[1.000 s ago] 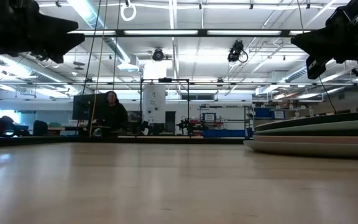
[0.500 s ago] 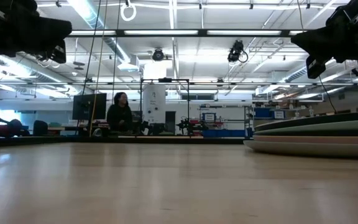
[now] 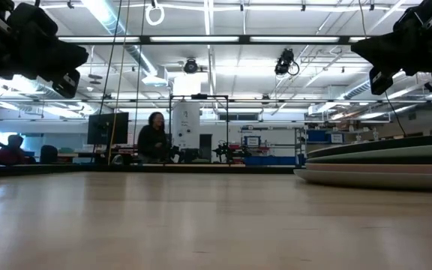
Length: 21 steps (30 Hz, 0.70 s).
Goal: Stack plastic plates
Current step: Return to Home Position
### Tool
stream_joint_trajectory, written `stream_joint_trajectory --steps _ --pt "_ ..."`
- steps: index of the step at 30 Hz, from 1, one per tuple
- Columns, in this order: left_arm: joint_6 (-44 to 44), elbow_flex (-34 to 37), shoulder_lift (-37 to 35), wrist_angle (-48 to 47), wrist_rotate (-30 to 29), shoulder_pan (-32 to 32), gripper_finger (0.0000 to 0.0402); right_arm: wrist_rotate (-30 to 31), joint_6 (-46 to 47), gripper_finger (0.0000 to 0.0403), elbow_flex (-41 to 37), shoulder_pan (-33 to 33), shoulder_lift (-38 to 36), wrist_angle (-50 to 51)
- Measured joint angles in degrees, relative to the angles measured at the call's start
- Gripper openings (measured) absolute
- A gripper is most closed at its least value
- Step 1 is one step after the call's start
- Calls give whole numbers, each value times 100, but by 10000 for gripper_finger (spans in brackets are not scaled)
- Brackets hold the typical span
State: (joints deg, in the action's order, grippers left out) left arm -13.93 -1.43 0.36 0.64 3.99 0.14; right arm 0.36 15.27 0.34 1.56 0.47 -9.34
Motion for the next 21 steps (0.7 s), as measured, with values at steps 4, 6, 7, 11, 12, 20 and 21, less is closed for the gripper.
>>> stream_joint_trajectory --steps 4,6,7,11,12,20,21 --pt "-3 0 0 -1 -2 0 54 0 0 32 0 0 0 0" --pt "0 0 0 -2 0 0 54 0 2 33 0 0 0 0" --pt "-2 0 0 -2 -2 0 55 0 2 33 0 0 0 0" --pt "1 0 0 -5 -2 0 55 0 2 32 0 0 0 0" --pt "-2 0 0 -7 -2 0 55 0 2 32 0 0 0 0" --pt "2 0 0 -9 -2 0 55 0 1 33 0 0 0 0" --pt "1 0 0 -9 -2 0 55 0 1 33 0 1 0 0"
